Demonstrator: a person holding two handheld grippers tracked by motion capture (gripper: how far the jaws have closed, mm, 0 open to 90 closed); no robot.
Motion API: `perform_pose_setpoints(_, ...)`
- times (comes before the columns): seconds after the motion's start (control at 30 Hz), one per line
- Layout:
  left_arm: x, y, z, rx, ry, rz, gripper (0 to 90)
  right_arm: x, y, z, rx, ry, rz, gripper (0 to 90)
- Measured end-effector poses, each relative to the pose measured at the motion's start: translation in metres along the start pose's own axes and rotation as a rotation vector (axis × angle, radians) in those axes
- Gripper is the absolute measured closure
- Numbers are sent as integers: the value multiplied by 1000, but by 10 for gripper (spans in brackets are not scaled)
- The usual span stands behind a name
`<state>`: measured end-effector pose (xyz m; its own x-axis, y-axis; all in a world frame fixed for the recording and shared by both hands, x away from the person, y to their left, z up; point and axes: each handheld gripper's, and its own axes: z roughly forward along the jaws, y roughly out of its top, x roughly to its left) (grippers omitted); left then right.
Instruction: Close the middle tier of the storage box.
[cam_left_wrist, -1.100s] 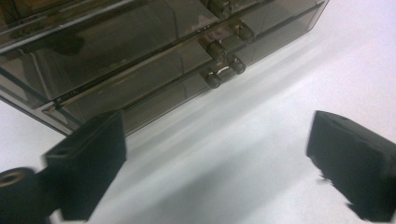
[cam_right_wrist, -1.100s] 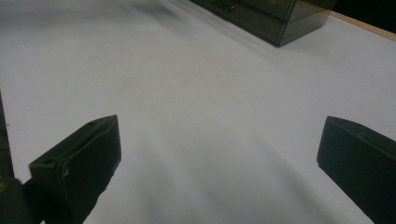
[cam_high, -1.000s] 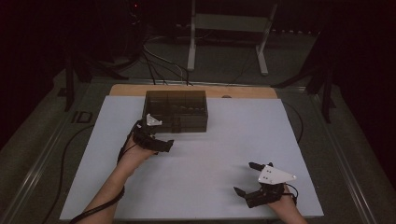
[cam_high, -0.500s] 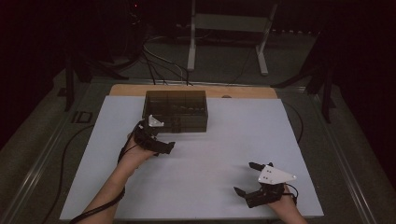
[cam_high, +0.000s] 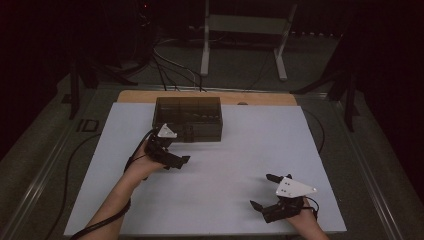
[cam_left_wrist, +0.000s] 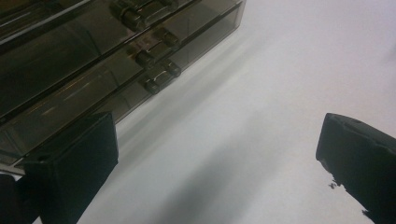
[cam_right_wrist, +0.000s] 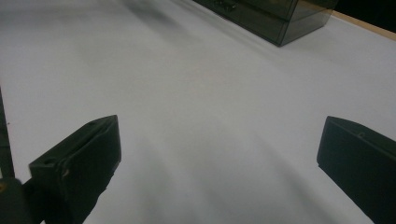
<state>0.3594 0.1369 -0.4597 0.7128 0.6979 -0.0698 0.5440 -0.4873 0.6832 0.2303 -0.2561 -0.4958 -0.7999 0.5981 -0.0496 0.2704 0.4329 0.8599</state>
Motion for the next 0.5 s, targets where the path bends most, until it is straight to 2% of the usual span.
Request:
perform_pose_setpoints(0.43, -2, -8, -11, -11, -4, 32, 0, -1, 0, 0, 2, -2, 3, 4)
perform_pose_setpoints(0.5, -2, -9, -13, -17, -8, 26, 0, 0, 0, 1, 2, -2, 2, 3)
